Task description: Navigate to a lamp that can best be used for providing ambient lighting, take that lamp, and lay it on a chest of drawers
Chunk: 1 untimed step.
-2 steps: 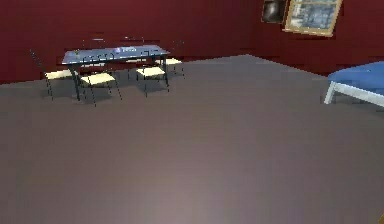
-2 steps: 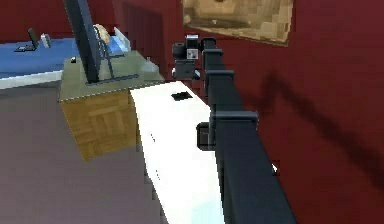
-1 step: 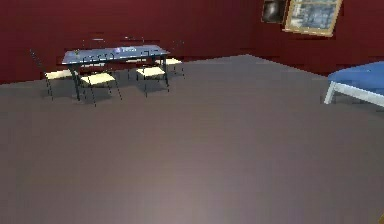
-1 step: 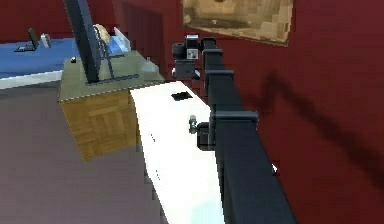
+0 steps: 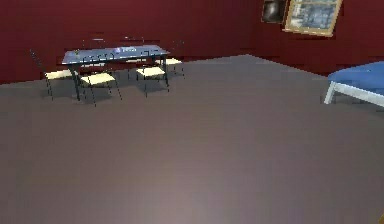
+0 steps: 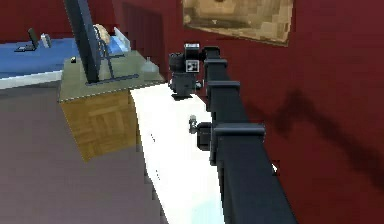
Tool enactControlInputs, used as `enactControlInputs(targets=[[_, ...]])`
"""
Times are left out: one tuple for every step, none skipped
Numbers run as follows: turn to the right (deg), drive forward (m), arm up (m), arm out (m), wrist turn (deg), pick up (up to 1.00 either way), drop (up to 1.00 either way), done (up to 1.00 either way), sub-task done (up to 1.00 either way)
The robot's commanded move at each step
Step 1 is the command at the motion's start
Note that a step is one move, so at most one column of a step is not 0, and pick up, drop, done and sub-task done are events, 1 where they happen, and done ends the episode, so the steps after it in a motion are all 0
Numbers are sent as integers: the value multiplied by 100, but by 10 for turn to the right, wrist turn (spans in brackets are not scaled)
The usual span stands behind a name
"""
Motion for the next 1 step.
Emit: enactControlInputs(targets=[[0, 0, 0, 0, 0, 0, 0, 100, 0]])
